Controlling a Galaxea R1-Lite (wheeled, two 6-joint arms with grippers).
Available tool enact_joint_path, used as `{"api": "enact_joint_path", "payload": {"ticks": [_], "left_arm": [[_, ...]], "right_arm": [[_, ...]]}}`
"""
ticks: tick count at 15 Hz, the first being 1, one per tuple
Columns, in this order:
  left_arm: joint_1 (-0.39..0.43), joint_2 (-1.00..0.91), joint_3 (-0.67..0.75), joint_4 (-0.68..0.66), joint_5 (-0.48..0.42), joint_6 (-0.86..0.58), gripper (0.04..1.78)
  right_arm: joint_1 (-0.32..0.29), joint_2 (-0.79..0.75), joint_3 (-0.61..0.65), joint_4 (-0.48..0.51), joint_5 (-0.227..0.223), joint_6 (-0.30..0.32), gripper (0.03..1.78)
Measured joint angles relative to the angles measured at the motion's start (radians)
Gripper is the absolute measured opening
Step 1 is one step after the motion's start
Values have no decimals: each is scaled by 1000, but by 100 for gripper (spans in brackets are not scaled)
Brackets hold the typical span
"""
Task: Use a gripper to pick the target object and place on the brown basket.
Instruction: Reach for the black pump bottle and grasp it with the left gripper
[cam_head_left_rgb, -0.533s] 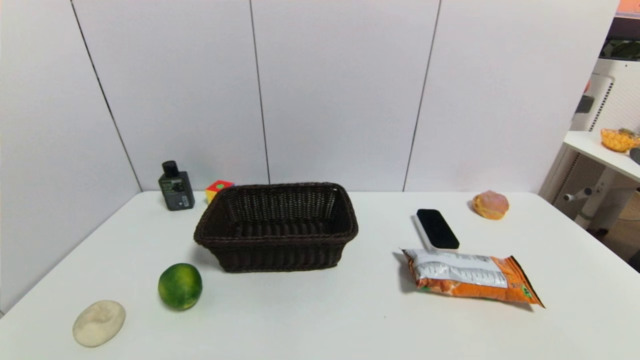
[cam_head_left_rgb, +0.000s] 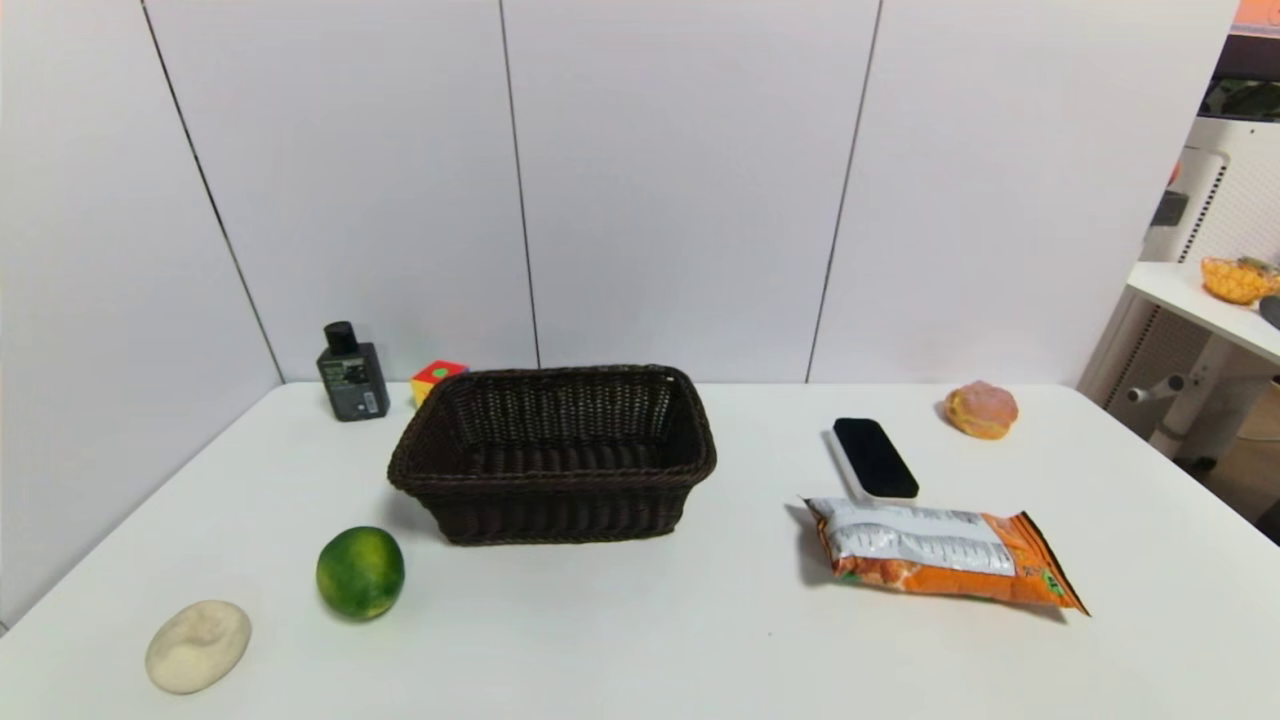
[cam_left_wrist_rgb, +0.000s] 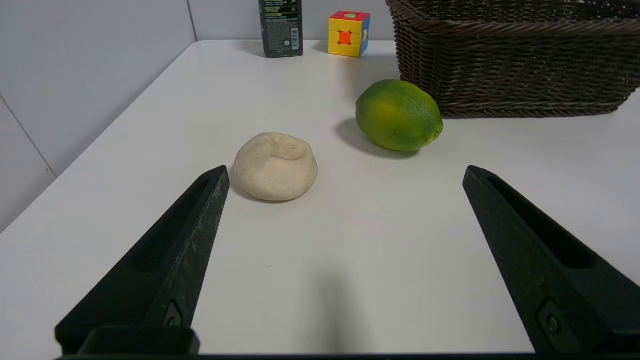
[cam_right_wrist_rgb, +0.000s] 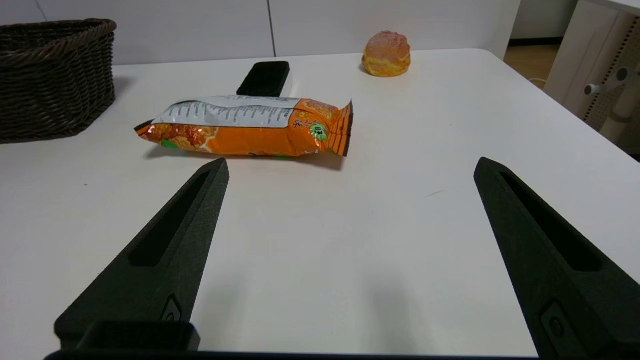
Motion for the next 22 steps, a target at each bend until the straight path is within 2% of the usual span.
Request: {"api": "enact_joint_path", "payload": {"ticks": [5, 7, 12, 17, 19, 22], "left_arm": [[0, 22, -14, -5, 11, -14, 169], [-1, 89, -96, -7, 11, -8, 169], [-8, 412, -509, -3, 11, 0, 169], [42, 850, -985, -2, 7, 71, 169], [65, 1010, -1119, -3, 7, 85, 169], [112, 1217, -1232, -2, 9, 95, 169]], "right_arm": [[0, 0, 0, 0, 0, 0, 169], [0, 0, 0, 0, 0, 0, 169], [0, 0, 0, 0, 0, 0, 169], [0, 0, 0, 0, 0, 0, 169], [0, 0, 0, -1, 0, 0, 169], [0, 0, 0, 0, 0, 0, 169]]}}
